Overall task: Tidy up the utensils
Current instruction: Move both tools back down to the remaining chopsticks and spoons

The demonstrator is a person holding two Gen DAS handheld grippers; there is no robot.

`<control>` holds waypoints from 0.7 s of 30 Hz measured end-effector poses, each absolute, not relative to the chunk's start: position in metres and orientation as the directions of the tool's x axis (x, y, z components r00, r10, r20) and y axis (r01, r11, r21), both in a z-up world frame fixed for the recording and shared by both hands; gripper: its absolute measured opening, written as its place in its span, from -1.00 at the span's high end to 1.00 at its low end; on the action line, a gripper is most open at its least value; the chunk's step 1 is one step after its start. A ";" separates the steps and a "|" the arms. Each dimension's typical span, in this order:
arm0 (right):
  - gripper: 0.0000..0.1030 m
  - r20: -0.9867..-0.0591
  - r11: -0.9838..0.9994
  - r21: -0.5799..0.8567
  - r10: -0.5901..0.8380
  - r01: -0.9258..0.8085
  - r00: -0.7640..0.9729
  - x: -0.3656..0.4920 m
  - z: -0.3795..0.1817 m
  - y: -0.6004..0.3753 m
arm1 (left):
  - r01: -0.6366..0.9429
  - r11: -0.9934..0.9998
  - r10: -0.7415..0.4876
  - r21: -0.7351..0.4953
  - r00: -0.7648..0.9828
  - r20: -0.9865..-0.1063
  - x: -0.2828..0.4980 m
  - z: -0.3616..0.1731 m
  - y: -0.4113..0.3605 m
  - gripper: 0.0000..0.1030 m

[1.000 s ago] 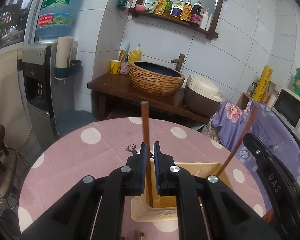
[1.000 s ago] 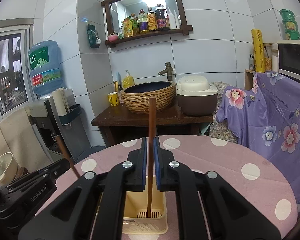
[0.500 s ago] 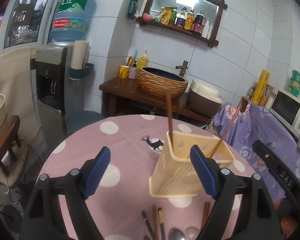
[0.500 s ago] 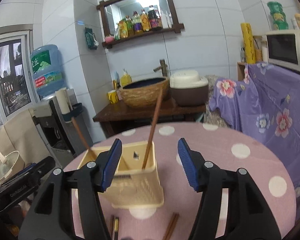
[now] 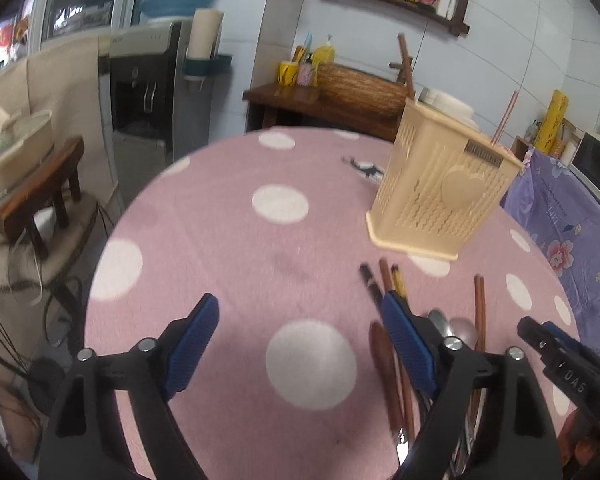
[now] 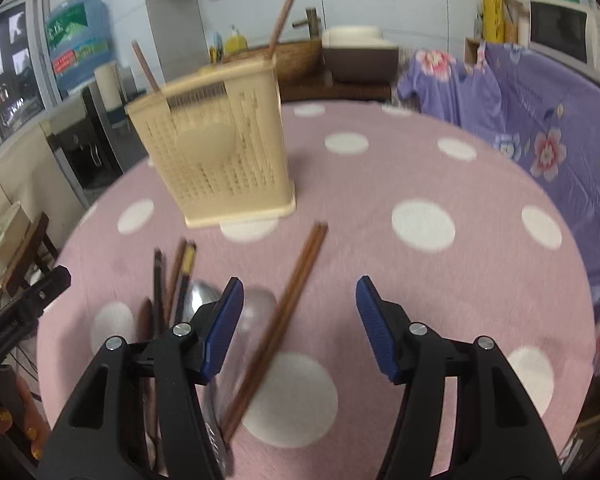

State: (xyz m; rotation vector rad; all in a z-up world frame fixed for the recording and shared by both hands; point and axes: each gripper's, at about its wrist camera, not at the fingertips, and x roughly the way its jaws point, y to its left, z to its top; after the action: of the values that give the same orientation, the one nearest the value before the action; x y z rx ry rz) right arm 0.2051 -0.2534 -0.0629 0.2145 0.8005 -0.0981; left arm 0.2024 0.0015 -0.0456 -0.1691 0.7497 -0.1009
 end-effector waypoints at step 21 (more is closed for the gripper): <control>0.19 -0.808 0.953 0.222 0.061 0.206 0.586 0.228 -0.093 -0.255 | 0.007 0.975 -0.167 -0.224 0.690 -0.705 0.193 -0.066 0.012 -0.05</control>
State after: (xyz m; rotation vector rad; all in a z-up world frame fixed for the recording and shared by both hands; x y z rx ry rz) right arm 0.2276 -0.2547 -0.0934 0.3076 0.9453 -0.0861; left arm 0.1933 0.0122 -0.0662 -0.2102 0.8054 -0.0981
